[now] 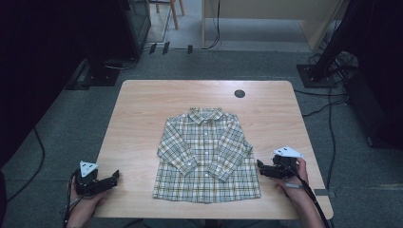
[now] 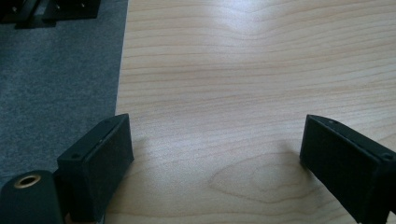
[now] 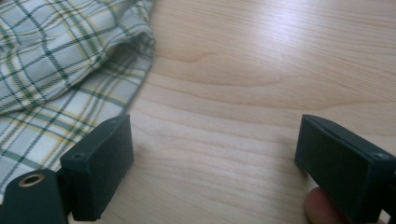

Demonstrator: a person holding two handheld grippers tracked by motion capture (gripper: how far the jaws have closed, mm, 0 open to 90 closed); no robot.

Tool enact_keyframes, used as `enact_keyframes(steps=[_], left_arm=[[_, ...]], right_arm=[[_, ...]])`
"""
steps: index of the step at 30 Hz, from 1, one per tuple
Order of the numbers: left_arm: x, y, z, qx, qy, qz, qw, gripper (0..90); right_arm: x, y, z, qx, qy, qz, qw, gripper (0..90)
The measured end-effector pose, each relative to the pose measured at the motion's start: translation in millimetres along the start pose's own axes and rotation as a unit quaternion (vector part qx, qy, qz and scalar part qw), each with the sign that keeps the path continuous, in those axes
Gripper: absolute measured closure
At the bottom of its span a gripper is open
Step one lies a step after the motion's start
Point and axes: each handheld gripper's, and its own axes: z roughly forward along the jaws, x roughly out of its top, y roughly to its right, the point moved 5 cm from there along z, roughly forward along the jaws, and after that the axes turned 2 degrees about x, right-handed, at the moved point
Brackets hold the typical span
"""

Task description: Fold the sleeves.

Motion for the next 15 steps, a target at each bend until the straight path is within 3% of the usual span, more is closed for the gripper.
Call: enact_keyframes(steps=[6, 15], left_arm=[[0.0, 0.0, 0.0, 0.0, 0.0, 0.0, 1.0, 9.7], [0.0, 0.1, 0.0, 0.0, 0.0, 0.0, 1.0, 9.7]], right_arm=[[-6.0, 11.7, -5.4, -0.018, -0.007, 0.015, 0.9997, 4.4], [-15.1, 26.3, -15.0, -0.03, -0.012, 0.027, 0.9991, 1.3]])
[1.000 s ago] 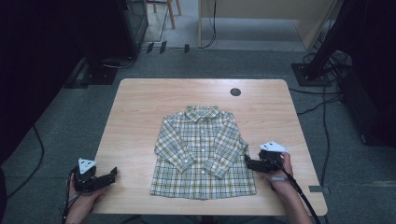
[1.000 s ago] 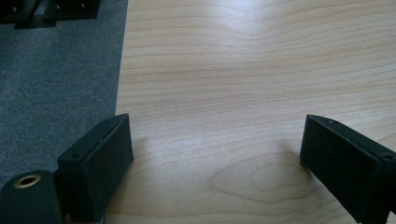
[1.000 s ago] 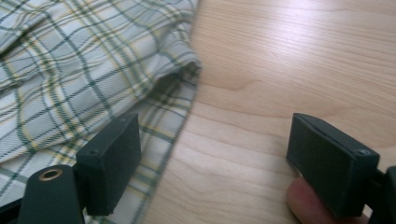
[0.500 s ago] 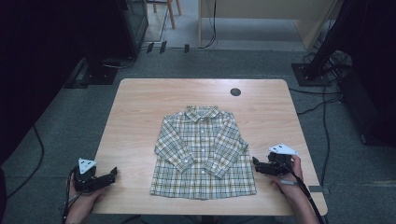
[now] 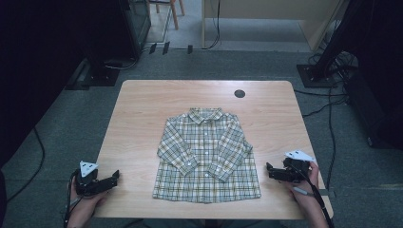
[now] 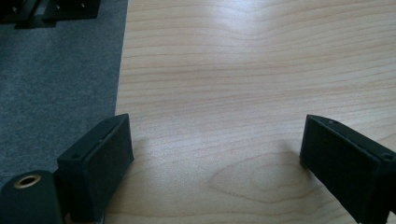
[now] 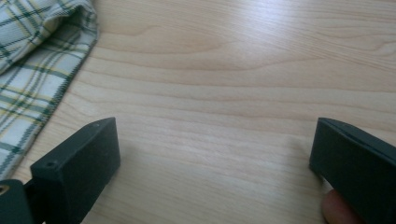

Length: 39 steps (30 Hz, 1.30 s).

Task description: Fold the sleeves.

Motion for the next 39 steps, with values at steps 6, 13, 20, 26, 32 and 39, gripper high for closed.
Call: enact_keyframes(steps=[6, 13, 20, 26, 32, 39], left_arm=[[-0.1, 1.0, -0.1, -0.003, 0.0, 0.003, 1.0, 9.6], [-0.4, 2.5, 1.0, -0.018, -0.007, 0.006, 0.9998, 6.7], [-0.9, 5.5, 1.7, -0.019, -0.013, 0.019, 0.9996, 0.0], [-0.9, 5.3, 1.7, -0.018, -0.013, 0.019, 0.9996, 0.0], [-0.9, 5.2, 1.8, -0.017, -0.013, 0.019, 0.9996, 0.0], [-0.9, 5.3, 1.8, -0.018, -0.013, 0.019, 0.9996, 0.0]], right_arm=[[-4.9, 8.3, -5.0, -0.006, -0.001, 0.005, 1.0, 0.0], [-11.7, 17.0, -12.4, -0.012, -0.001, 0.013, 0.9998, 0.0], [-20.1, 27.2, -21.5, -0.021, -0.001, 0.021, 0.9996, 0.0], [-27.5, 37.1, -29.6, -0.031, 0.0, 0.03, 0.999, 0.0], [-35.6, 45.6, -38.3, -0.037, 0.0, 0.036, 0.9987, 0.0], [-44.5, 51.6, -47.7, -0.04, 0.0, 0.04, 0.9984, 0.0]])
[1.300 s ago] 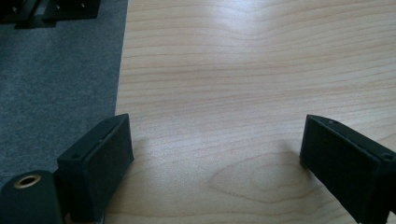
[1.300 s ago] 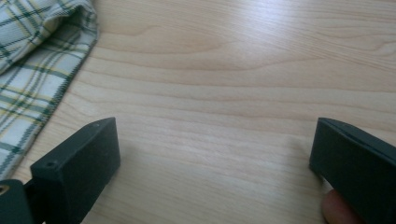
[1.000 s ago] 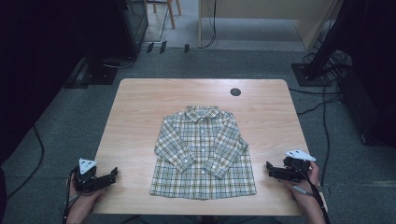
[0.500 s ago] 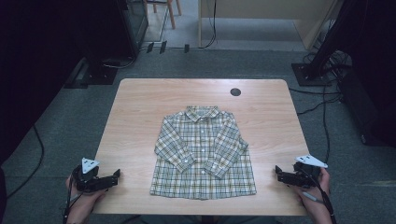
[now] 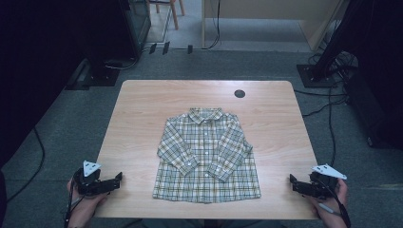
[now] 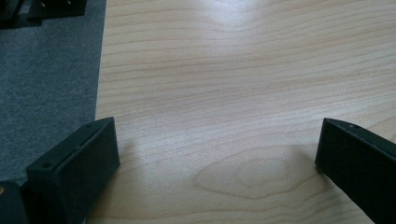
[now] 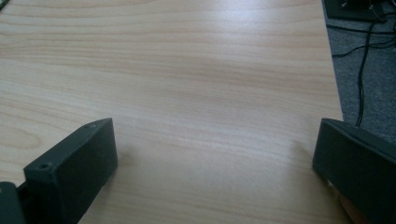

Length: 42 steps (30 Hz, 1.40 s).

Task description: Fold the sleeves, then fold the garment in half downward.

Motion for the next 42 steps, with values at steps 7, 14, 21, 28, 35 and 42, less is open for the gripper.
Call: enact_keyframes(steps=[7, 14, 21, 28, 35, 42], left_arm=[[0.0, 0.0, 0.0, 0.0, 0.0, 0.0, 1.0, 0.0], [0.0, 0.0, 0.0, 0.0, 0.0, 0.0, 1.0, 0.0], [0.2, -0.6, 0.0, 0.005, -0.001, -0.004, 1.0, 0.0], [1.2, 0.7, 0.8, 0.012, -0.001, -0.012, 0.9999, 0.0], [10.3, 5.0, 0.2, 0.002, -0.001, -0.013, 0.9999, 0.0], [29.9, 21.2, 6.6, -0.017, 0.008, -0.001, 0.9998, 0.0]], right_arm=[[-6.8, 2.4, -7.0, -0.003, 0.0, 0.003, 1.0, 0.0], [-13.2, 2.0, -11.1, -0.009, 0.018, 0.01, 0.9998, 0.0], [-13.2, 2.1, -11.1, -0.009, 0.018, 0.01, 0.9998, 0.0], [-13.1, 2.0, -11.1, -0.009, 0.018, 0.01, 0.9998, 0.0], [-13.2, 1.9, -11.1, -0.008, 0.017, 0.008, 0.9998, 0.0], [-13.2, 1.8, -11.1, -0.008, 0.017, 0.009, 0.9998, 0.0]])
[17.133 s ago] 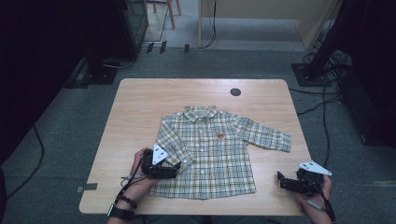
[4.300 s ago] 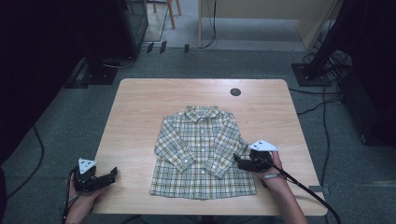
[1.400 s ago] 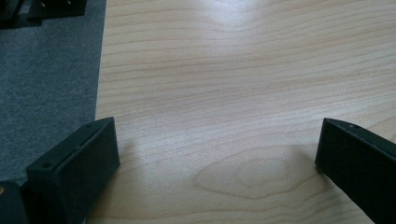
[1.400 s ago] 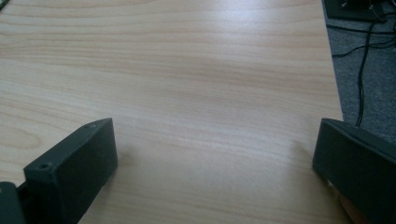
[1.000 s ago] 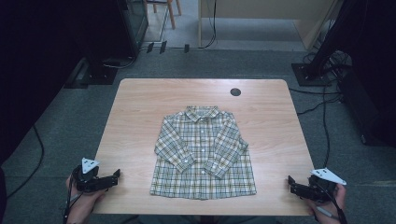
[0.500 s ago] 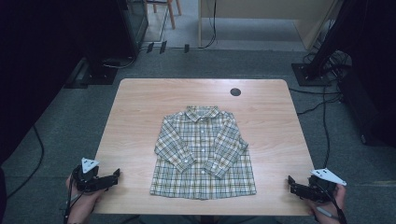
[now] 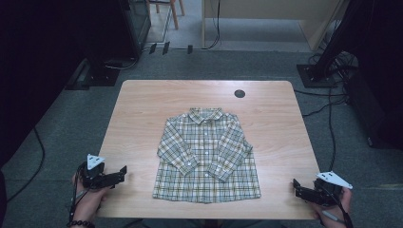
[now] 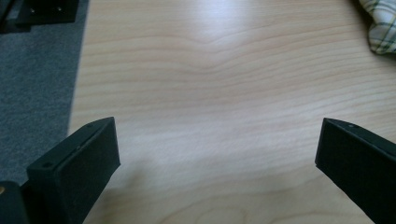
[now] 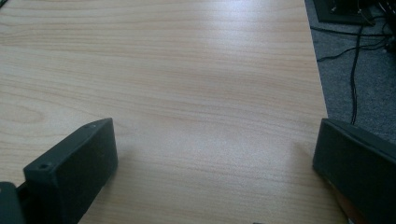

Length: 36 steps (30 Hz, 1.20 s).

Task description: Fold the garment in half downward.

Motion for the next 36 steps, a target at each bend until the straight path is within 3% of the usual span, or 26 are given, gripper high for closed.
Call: enact_keyframes(steps=[12, 21, 28, 33, 36], left_arm=[[12.6, 33.0, 35.2, -0.021, -0.007, 0.026, 0.9994, 0.2], [26.9, 39.4, 47.9, -0.046, 0.001, 0.011, 0.9989, 0.2], [36.0, 45.6, 57.9, -0.047, 0.004, 0.011, 0.9988, 0.2], [42.6, 53.6, 65.7, -0.041, 0.0, 0.024, 0.9989, 0.2], [47.1, 57.6, 69.7, -0.048, 0.002, 0.018, 0.9987, 0.2]], right_arm=[[-0.5, -0.3, -0.3, 0.002, 0.002, -0.002, 1.0, 0.0], [-0.5, -0.2, -0.3, 0.002, 0.002, -0.002, 1.0, 0.0], [-0.5, -0.2, -0.2, 0.002, 0.002, -0.002, 1.0, 0.0], [-0.5, -0.2, -0.2, 0.002, 0.002, -0.002, 1.0, 0.0], [-0.4, -0.1, -0.2, 0.002, 0.002, -0.002, 1.0, 0.0]])
